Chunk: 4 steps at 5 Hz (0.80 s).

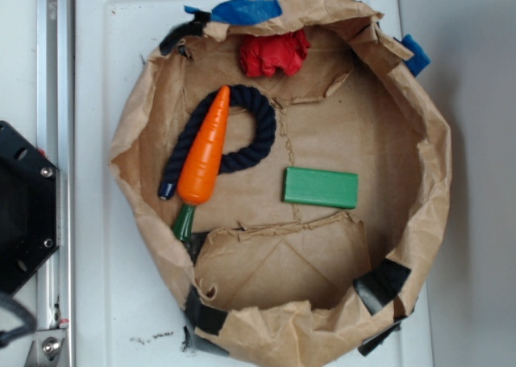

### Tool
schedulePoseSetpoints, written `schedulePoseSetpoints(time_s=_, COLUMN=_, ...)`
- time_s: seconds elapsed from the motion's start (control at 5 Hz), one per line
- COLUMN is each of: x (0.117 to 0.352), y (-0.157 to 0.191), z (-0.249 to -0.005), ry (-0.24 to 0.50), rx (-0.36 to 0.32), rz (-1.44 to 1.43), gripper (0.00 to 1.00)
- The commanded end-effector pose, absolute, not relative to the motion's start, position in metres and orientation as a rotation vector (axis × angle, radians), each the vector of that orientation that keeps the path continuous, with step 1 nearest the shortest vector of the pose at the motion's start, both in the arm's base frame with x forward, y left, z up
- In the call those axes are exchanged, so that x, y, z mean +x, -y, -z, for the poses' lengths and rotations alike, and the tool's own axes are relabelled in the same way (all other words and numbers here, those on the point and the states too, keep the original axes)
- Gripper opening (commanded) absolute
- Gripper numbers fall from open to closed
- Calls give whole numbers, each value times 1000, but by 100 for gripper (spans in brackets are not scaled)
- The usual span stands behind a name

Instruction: Grab the green block.

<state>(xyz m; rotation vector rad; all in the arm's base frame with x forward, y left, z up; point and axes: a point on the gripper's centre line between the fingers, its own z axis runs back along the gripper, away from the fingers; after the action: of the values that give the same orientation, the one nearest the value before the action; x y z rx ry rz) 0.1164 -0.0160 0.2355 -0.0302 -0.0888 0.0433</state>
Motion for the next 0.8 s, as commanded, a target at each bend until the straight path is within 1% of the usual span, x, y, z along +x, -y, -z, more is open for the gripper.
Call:
schedulePoseSetpoints(time_s=0.0, x=116, y=16, z=-235, ry=89, rx=-30, rz=-43, gripper=100)
schedulePoseSetpoints(time_s=0.2, x=165, y=6, z=-233, ry=98, rx=-27, rz=-68, gripper=100)
schedulePoseSetpoints(time_s=0.4, x=198, y=0, z=-216, ry=97, rx=-36, rz=-64, gripper=100)
schedulePoseSetpoints(time_s=0.6, x=227, y=-2, z=-198, ry=120, rx=-18, rz=-69, gripper=100)
